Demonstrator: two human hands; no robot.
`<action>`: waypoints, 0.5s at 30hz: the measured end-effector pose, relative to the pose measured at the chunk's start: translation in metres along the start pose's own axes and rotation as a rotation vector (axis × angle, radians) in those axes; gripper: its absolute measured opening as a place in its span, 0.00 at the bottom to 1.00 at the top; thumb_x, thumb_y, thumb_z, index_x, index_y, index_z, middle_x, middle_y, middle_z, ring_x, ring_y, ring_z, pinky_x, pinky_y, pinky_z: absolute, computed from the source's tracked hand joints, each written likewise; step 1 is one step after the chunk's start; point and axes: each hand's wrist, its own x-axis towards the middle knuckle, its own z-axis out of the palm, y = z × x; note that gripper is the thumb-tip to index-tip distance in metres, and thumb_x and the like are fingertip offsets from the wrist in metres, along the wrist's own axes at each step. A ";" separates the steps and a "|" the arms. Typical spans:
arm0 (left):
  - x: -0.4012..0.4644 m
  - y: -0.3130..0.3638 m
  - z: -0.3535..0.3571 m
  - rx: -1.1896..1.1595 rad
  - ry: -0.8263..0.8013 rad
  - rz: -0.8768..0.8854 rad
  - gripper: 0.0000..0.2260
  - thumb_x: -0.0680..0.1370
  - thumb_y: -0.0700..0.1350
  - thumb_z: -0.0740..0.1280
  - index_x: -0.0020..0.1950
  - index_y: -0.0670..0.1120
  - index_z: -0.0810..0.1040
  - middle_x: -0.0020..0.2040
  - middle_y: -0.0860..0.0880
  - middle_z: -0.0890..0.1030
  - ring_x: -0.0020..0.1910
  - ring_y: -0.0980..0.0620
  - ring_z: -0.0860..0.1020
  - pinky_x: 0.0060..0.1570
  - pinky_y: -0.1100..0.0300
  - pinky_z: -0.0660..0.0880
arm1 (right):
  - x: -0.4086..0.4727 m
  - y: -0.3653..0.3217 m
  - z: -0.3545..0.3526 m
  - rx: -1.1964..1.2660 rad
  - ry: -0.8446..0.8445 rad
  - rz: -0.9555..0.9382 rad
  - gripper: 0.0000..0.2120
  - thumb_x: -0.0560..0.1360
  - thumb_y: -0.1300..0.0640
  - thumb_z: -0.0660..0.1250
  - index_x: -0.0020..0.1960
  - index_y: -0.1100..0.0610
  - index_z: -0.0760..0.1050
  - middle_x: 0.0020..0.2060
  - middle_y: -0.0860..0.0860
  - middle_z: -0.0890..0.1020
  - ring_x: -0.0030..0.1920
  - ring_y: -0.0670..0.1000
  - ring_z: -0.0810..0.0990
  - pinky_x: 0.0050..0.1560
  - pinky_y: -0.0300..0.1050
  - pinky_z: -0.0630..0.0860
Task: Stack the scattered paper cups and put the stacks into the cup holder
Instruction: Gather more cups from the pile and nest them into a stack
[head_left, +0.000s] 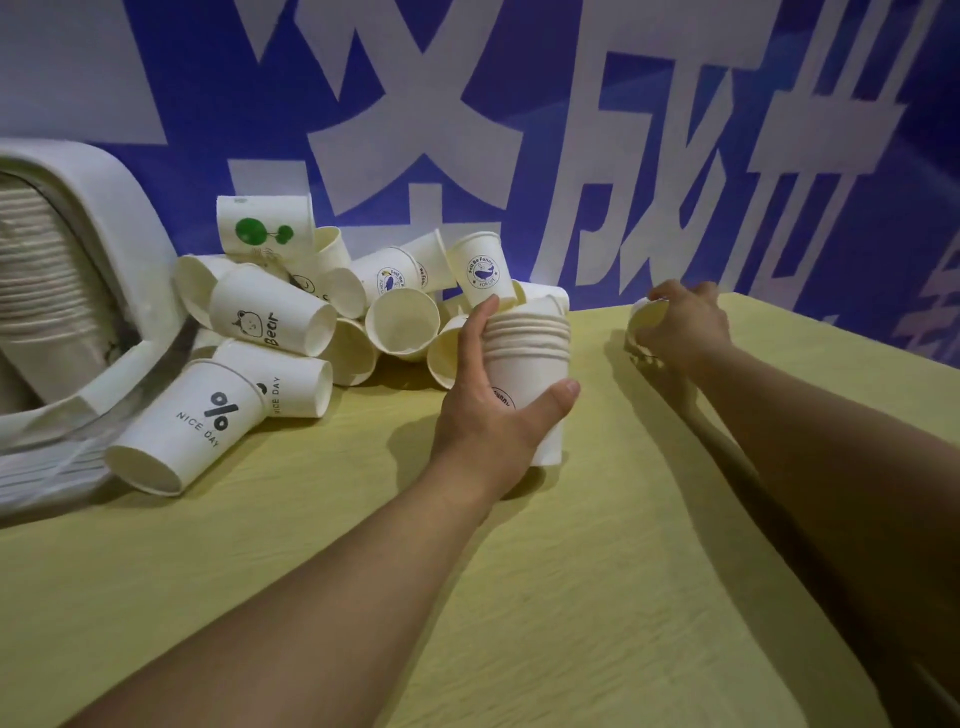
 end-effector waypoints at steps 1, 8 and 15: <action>0.000 0.000 0.000 -0.003 0.001 0.002 0.41 0.71 0.52 0.78 0.75 0.68 0.56 0.66 0.61 0.67 0.53 0.68 0.72 0.48 0.67 0.72 | -0.002 0.001 0.000 0.034 0.021 0.000 0.27 0.73 0.55 0.76 0.69 0.50 0.70 0.68 0.58 0.67 0.60 0.61 0.75 0.58 0.52 0.78; -0.004 0.006 -0.002 0.006 -0.022 0.006 0.40 0.72 0.52 0.77 0.75 0.68 0.55 0.65 0.60 0.67 0.51 0.67 0.72 0.45 0.67 0.73 | -0.032 0.005 -0.008 -0.050 0.000 -0.187 0.26 0.73 0.50 0.74 0.68 0.50 0.70 0.68 0.53 0.70 0.61 0.56 0.73 0.59 0.51 0.75; -0.005 0.008 -0.002 -0.005 -0.030 -0.002 0.39 0.72 0.52 0.77 0.72 0.72 0.55 0.63 0.60 0.68 0.52 0.65 0.74 0.51 0.57 0.77 | -0.017 0.017 -0.018 -0.496 -0.127 -0.415 0.40 0.71 0.53 0.76 0.76 0.42 0.59 0.73 0.50 0.66 0.72 0.58 0.63 0.68 0.60 0.67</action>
